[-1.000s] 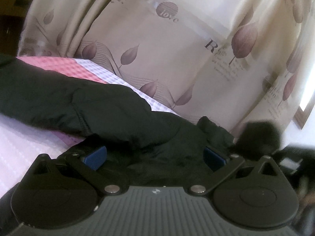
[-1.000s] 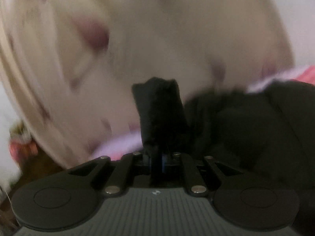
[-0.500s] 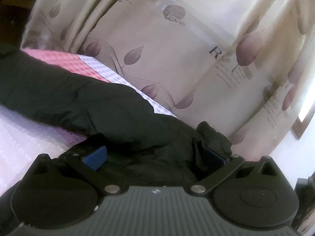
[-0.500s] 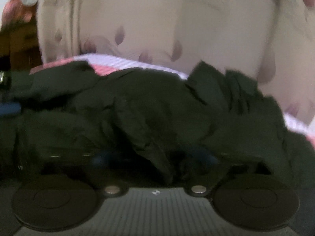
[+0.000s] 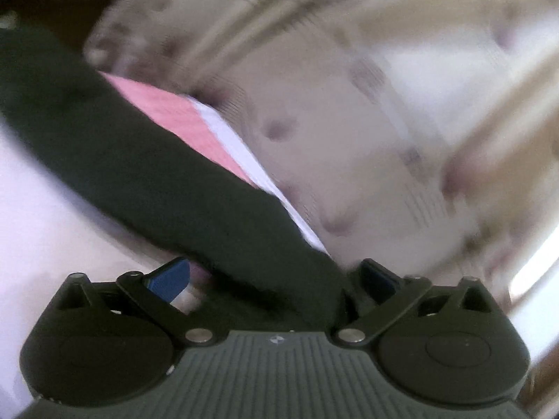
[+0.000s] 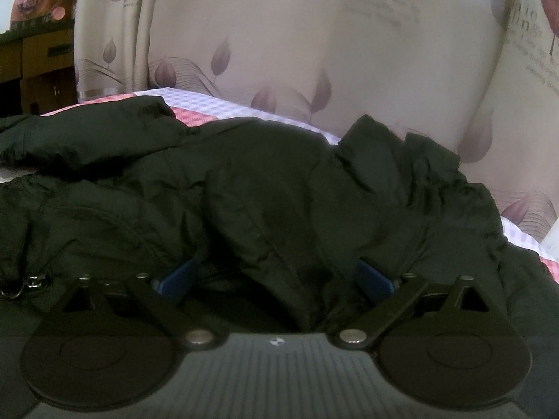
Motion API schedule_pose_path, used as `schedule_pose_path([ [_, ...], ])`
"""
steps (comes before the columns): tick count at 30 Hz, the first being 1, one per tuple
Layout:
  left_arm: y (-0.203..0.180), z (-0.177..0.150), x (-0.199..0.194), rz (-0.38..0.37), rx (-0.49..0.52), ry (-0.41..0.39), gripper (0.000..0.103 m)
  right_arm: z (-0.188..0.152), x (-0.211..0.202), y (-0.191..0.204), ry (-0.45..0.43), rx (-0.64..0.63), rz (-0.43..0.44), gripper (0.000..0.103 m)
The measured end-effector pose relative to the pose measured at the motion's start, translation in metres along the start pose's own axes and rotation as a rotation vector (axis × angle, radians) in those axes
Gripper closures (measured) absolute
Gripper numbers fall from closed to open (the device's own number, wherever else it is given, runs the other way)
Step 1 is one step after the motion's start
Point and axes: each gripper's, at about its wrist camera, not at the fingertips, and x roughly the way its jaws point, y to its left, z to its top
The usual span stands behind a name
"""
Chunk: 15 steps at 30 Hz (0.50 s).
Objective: Fold large clothes
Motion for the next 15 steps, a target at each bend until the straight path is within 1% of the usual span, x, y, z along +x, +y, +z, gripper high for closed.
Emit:
schedule_pose_path([
  [1, 0.012, 0.011, -0.006, 0.032, -0.038, -0.010, 0.009, 0.000, 0.000, 0.001, -0.002, -0.003, -0.004, 0.003],
  [2, 0.024, 0.019, -0.011, 0.047, -0.078, -0.015, 0.012, 0.000, 0.000, 0.001, -0.003, -0.006, -0.007, 0.003],
  [3, 0.035, 0.028, -0.015, 0.052, -0.119, -0.016, 0.019, 0.000, 0.000, 0.002, -0.005, -0.009, -0.012, 0.002],
  [4, 0.044, 0.035, -0.018, 0.062, -0.149, -0.017, 0.024, 0.000, -0.001, 0.003, -0.007, -0.013, -0.017, 0.002],
  [6, 0.066, 0.049, -0.025, 0.126, -0.213, -0.024, 0.024, -0.001, -0.001, 0.004, -0.011, -0.018, -0.025, 0.002],
  [8, 0.086, 0.060, -0.032, 0.136, -0.280, -0.036, 0.024, -0.001, -0.002, 0.005, -0.013, -0.025, -0.031, 0.001],
  [9, 0.094, 0.065, -0.035, 0.131, -0.302, -0.045, 0.027, -0.001, -0.002, 0.006, -0.014, -0.027, -0.033, 0.001],
  [11, 0.105, 0.078, -0.035, 0.139, -0.307, -0.052, 0.027, -0.001, -0.003, 0.005, -0.016, -0.028, -0.034, 0.001],
  [14, 0.114, 0.096, -0.029, 0.134, -0.322, -0.028, 0.029, -0.001, -0.004, 0.007, -0.019, -0.034, -0.042, 0.001],
  [15, 0.116, 0.100, -0.026, 0.140, -0.318, -0.024, 0.031, -0.001, -0.005, 0.008, -0.022, -0.039, -0.048, 0.001],
])
